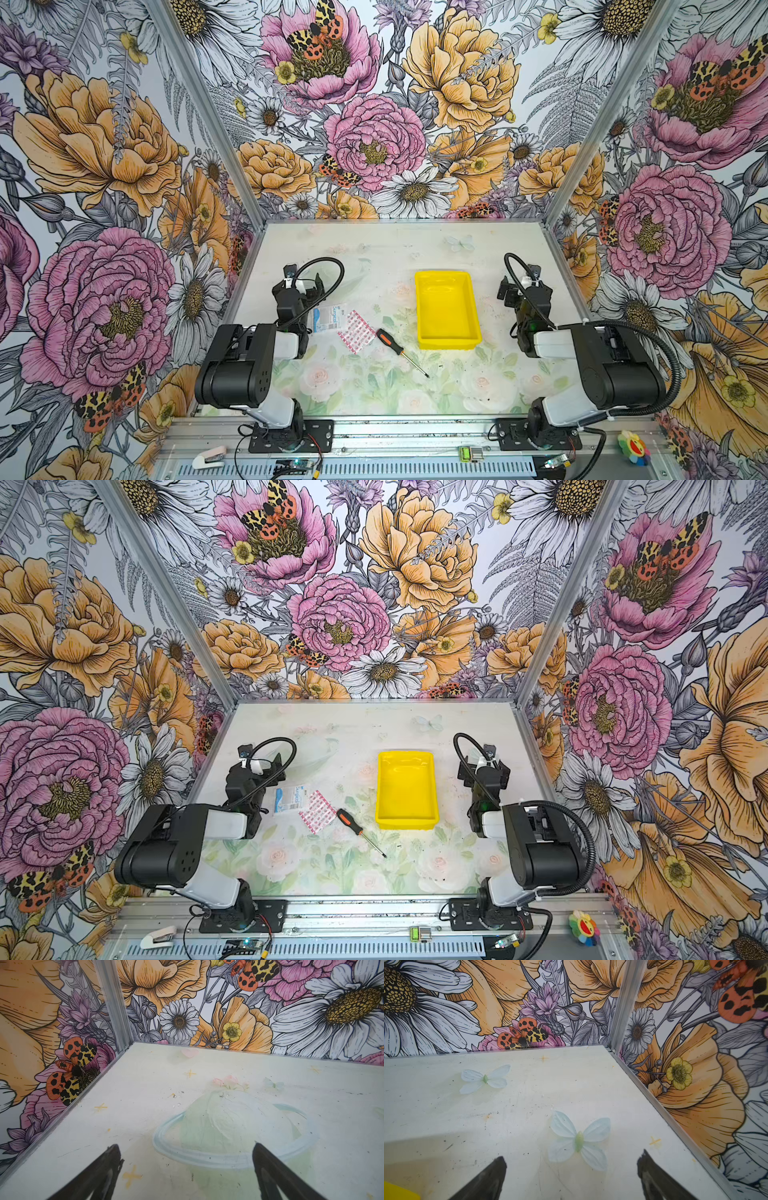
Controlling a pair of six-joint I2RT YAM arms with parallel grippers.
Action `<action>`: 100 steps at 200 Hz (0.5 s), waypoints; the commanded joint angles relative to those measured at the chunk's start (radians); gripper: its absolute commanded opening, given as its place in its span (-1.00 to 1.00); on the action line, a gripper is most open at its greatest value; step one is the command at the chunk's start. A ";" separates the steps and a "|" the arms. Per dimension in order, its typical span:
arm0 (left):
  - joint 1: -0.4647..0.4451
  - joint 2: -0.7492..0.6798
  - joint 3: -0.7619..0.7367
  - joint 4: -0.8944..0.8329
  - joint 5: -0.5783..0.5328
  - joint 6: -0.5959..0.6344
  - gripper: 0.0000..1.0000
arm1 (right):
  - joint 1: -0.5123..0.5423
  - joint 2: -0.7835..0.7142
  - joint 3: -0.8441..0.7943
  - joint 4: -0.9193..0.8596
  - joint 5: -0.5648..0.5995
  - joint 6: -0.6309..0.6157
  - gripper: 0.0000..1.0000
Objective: Put the screwdriver in the bin
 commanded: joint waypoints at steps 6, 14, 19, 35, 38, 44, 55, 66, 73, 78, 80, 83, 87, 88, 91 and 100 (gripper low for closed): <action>0.004 -0.003 0.017 -0.003 0.021 0.009 0.97 | 0.001 0.003 0.010 0.026 0.011 0.015 0.99; 0.004 -0.002 0.017 -0.001 0.022 0.009 0.97 | 0.001 0.003 0.010 0.025 0.010 0.014 0.99; 0.005 -0.002 0.017 -0.003 0.022 0.009 0.97 | 0.001 0.003 0.009 0.028 0.011 0.015 0.99; 0.004 -0.002 0.017 -0.001 0.022 0.009 0.97 | 0.001 0.004 0.010 0.026 0.010 0.015 0.99; 0.005 -0.002 0.017 -0.002 0.022 0.009 0.97 | 0.001 0.003 0.010 0.027 0.011 0.015 0.99; 0.005 -0.002 0.017 -0.003 0.022 0.009 0.97 | 0.001 0.004 0.010 0.027 0.010 0.015 0.99; 0.004 -0.003 0.017 -0.002 0.022 0.009 0.97 | 0.001 0.003 0.010 0.024 0.010 0.015 0.99; 0.004 -0.003 0.017 -0.003 0.022 0.008 0.97 | 0.001 0.004 0.009 0.024 0.010 0.014 0.99; 0.004 -0.002 0.017 -0.002 0.022 0.009 0.97 | 0.000 0.004 0.010 0.023 0.011 0.014 0.99; 0.004 -0.003 0.017 -0.002 0.022 0.009 0.97 | 0.001 0.003 0.010 0.025 0.011 0.015 0.99; 0.004 -0.003 0.017 -0.003 0.022 0.009 0.97 | 0.001 0.003 0.011 0.025 0.011 0.014 0.99; 0.004 -0.002 0.017 -0.002 0.022 0.009 0.97 | 0.001 0.004 0.012 0.022 0.011 0.014 0.99; 0.004 -0.003 0.017 -0.003 0.022 0.009 0.97 | 0.001 0.004 0.012 0.024 0.011 0.015 0.99; 0.004 -0.003 0.017 -0.002 0.022 0.009 0.97 | 0.001 0.004 0.011 0.023 0.010 0.015 0.99; 0.004 -0.002 0.018 -0.003 0.022 0.009 0.97 | 0.001 0.004 0.011 0.022 0.011 0.014 0.99; 0.004 -0.002 0.017 -0.003 0.022 0.009 0.97 | 0.001 0.004 0.012 0.022 0.010 0.015 0.99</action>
